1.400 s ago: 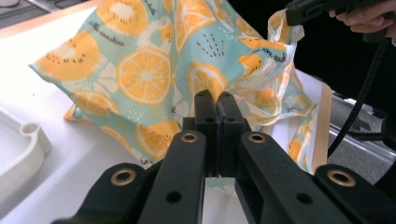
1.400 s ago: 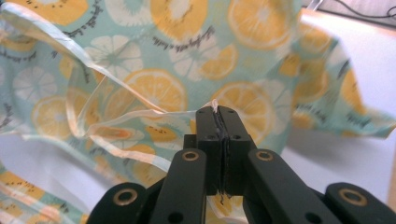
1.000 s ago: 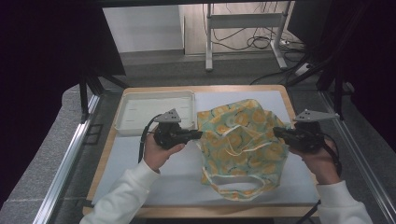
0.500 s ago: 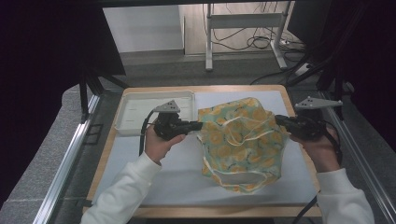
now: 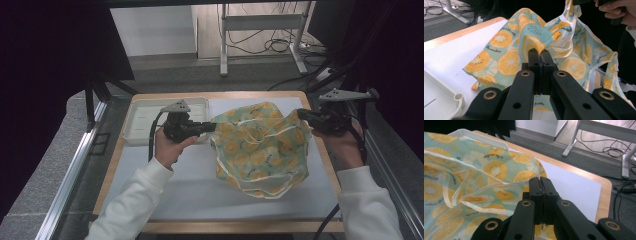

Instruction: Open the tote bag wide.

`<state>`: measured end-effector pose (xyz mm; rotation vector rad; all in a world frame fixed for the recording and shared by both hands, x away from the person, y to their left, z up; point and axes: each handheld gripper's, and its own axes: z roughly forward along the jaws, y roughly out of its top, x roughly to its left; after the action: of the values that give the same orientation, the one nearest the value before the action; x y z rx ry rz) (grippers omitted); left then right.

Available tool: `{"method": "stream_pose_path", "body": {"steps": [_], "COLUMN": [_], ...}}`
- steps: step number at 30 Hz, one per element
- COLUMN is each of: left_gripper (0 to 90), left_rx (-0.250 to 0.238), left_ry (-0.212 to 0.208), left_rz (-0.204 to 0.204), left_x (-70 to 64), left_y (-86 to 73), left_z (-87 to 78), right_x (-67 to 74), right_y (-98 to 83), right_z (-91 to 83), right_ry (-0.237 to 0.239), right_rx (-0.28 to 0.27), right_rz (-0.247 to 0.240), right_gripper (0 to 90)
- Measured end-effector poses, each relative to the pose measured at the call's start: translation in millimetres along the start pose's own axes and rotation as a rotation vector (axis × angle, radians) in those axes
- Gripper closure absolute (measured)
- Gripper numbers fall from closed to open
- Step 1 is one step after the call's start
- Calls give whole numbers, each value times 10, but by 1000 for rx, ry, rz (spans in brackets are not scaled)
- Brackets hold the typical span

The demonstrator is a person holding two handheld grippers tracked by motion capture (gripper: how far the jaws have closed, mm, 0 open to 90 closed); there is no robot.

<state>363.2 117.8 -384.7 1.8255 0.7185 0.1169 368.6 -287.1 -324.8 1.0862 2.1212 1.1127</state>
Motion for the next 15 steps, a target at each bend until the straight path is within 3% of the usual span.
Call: {"method": "stream_pose_path", "body": {"steps": [8, 15], "left_gripper": [899, 900], "left_rx": [-13, -17], "left_ry": [17, 31], "left_rz": [-8, -22], "left_x": [41, 94], "left_y": [49, 95], "left_z": [9, 52], "right_x": [-56, -112], "right_y": [92, 169], "right_z": [24, 148], "right_ry": [-24, -32], "right_rx": [-17, 28], "right_rz": [-3, -7], "right_gripper": [883, 883]}}
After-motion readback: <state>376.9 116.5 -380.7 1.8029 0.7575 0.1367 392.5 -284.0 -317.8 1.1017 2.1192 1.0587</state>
